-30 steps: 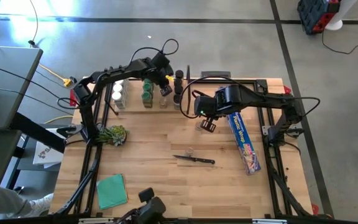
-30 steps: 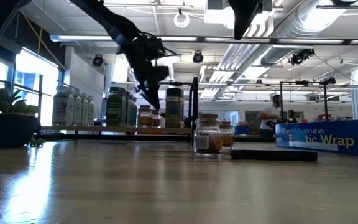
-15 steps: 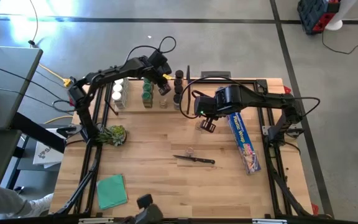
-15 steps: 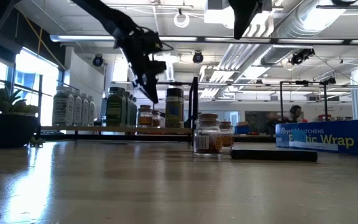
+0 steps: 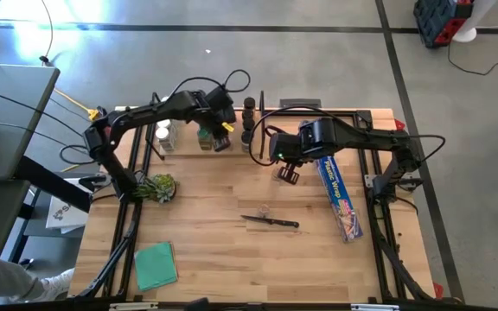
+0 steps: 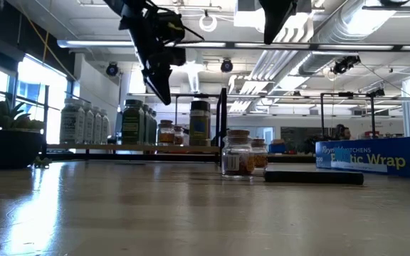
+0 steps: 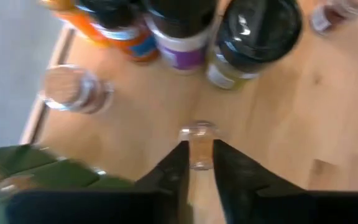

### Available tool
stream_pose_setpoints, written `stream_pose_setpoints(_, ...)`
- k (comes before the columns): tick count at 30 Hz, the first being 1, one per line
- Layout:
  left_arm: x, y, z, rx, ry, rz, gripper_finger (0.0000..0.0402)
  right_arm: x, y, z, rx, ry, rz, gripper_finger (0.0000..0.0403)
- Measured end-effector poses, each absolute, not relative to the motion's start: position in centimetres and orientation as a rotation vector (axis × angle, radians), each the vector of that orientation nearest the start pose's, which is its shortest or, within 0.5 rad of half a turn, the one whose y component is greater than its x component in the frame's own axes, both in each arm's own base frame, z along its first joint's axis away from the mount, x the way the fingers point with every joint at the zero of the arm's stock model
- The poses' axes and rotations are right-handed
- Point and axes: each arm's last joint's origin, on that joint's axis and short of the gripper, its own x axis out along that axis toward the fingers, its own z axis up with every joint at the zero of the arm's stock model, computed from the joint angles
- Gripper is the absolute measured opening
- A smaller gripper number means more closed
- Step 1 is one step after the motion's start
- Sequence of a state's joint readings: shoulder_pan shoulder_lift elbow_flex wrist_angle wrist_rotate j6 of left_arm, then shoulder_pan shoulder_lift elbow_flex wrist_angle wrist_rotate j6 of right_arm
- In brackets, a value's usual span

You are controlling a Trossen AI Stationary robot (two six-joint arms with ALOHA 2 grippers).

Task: Shelf spices
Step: Adjust the brown and green lid seasoning bottles on the shelf

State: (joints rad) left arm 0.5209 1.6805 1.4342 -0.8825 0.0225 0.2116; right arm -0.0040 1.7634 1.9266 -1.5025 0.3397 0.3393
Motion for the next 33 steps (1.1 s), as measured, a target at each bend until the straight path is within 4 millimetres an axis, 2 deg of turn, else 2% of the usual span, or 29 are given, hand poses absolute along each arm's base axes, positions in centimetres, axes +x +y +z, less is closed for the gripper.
stream_pose_setpoints(5,30.1,17.1,26.6,-0.154,1.152,0.211,0.0136,32.4,-0.5,36.9,0.076,1.264,-0.494,0.0)
stream_pose_setpoints(9,30.2,17.4,26.1,-0.094,1.173,0.165,0.0191,32.3,0.3,36.9,0.058,1.271,-0.472,0.0)
stream_pose_setpoints(13,30.1,17.9,26.1,-0.019,1.188,0.195,0.0229,32.3,0.8,36.8,0.05,1.27,-0.46,0.0)
stream_pose_setpoints(17,30.5,18.4,25.3,-0.039,1.184,0.176,0.0259,32.3,1.2,36.8,0.048,1.269,-0.454,0.0)
stream_pose_setpoints(23,31.0,18.6,23.6,-0.021,1.247,0.155,0.0282,32.3,1.5,36.8,0.058,1.267,-0.458,0.0)
stream_pose_setpoints(33,31.3,18.5,23.3,0.054,1.279,0.153,0.0282,32.3,1.5,36.8,0.06,1.268,-0.456,0.0)
